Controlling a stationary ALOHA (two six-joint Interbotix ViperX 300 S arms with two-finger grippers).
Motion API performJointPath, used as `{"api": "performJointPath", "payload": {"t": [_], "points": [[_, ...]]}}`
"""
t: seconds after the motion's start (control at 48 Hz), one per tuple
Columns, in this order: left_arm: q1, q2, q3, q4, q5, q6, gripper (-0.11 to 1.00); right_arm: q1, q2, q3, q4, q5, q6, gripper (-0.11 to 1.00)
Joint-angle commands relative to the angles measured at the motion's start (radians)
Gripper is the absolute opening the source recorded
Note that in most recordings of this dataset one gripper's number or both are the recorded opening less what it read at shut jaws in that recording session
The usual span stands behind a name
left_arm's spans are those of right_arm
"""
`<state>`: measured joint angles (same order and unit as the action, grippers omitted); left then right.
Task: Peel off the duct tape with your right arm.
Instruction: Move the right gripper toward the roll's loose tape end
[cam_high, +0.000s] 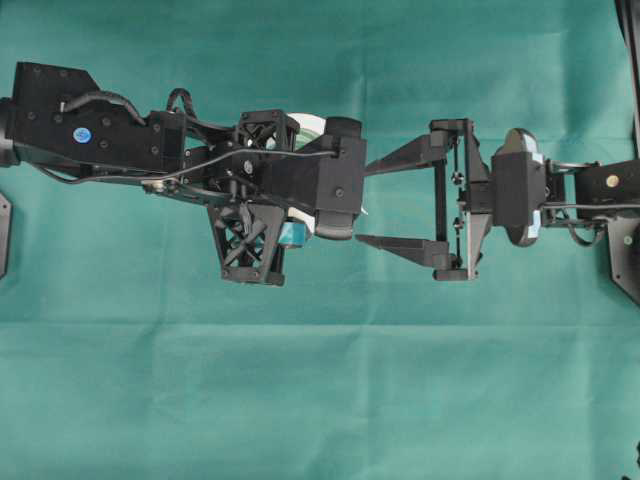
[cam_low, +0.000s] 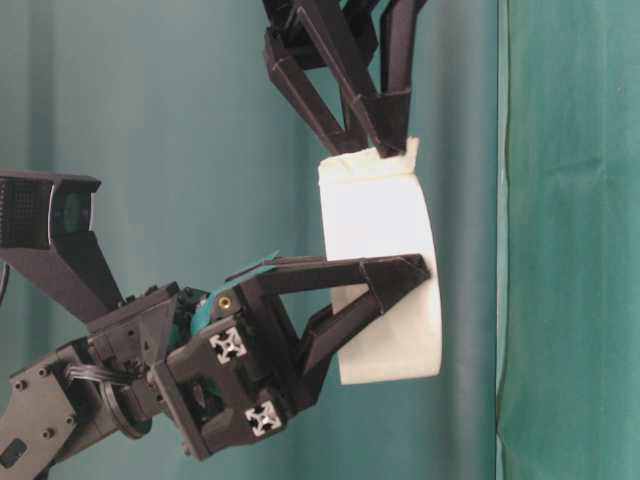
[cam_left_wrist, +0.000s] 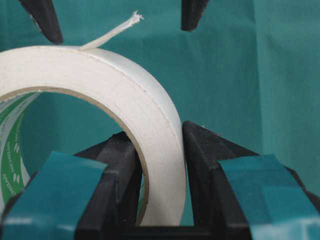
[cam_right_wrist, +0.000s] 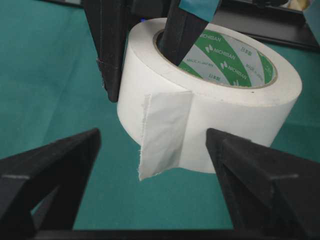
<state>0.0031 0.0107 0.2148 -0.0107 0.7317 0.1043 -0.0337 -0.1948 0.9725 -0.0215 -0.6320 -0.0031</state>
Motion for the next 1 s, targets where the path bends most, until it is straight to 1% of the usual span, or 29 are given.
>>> {"api": "performJointPath", "payload": {"t": [0.0, 0.104, 0.167, 0.208, 0.521, 0.667, 0.98], "points": [[-0.002, -0.032, -0.034, 0.003, -0.009, 0.003, 0.22, -0.002, -0.002, -0.026, 0.002, -0.012, 0.000, 0.49], [-0.002, -0.032, -0.031, 0.003, -0.009, 0.003, 0.22, -0.002, 0.003, -0.032, 0.003, -0.008, 0.000, 0.19], [-0.002, -0.032, -0.029, 0.003, -0.009, 0.003, 0.22, -0.002, 0.003, -0.034, 0.002, -0.006, 0.002, 0.07], [-0.002, -0.032, -0.029, 0.003, -0.009, 0.003, 0.22, -0.002, 0.003, -0.034, 0.003, -0.006, 0.003, 0.03], [-0.003, -0.032, -0.029, 0.003, -0.009, 0.003, 0.22, -0.011, 0.003, -0.028, 0.006, -0.005, 0.003, -0.01], [-0.002, -0.032, -0.026, 0.003, -0.009, 0.003, 0.22, -0.018, 0.000, -0.026, 0.020, -0.005, 0.005, -0.02], [-0.002, -0.032, -0.023, 0.003, -0.009, 0.003, 0.22, -0.023, -0.005, -0.025, 0.020, -0.005, 0.005, -0.03]]}}
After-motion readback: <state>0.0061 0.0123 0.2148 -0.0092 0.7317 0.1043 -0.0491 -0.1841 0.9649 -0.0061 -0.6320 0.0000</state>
